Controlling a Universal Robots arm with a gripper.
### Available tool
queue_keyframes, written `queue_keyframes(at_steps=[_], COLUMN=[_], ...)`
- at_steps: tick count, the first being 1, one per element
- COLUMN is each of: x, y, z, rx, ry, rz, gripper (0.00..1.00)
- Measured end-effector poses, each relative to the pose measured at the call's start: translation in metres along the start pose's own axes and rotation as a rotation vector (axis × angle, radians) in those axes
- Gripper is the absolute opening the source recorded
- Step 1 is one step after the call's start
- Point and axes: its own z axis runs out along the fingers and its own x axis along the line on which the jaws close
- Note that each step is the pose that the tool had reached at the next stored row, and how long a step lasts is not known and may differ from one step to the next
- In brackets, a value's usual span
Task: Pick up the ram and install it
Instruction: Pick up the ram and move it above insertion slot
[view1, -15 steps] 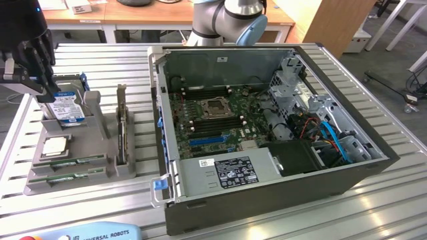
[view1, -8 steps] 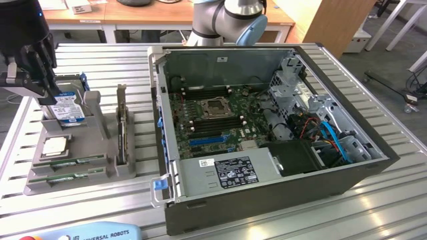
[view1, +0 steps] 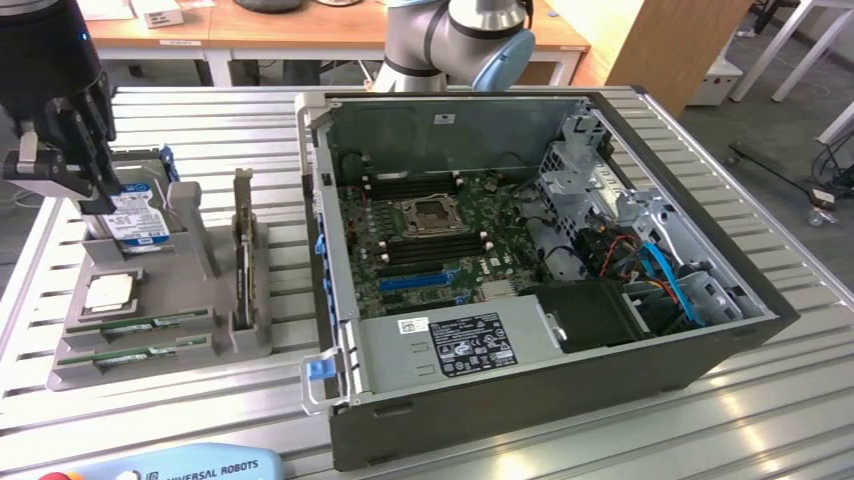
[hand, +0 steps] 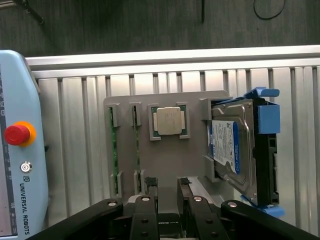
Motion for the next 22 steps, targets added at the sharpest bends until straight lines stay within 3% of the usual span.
queue_keyframes(at_steps=[22], x=[0.000], y=[-0.0009], z=[0.0188], rx=[0.0000], ry=[0.0000], rz=[0.000], gripper=[0.29])
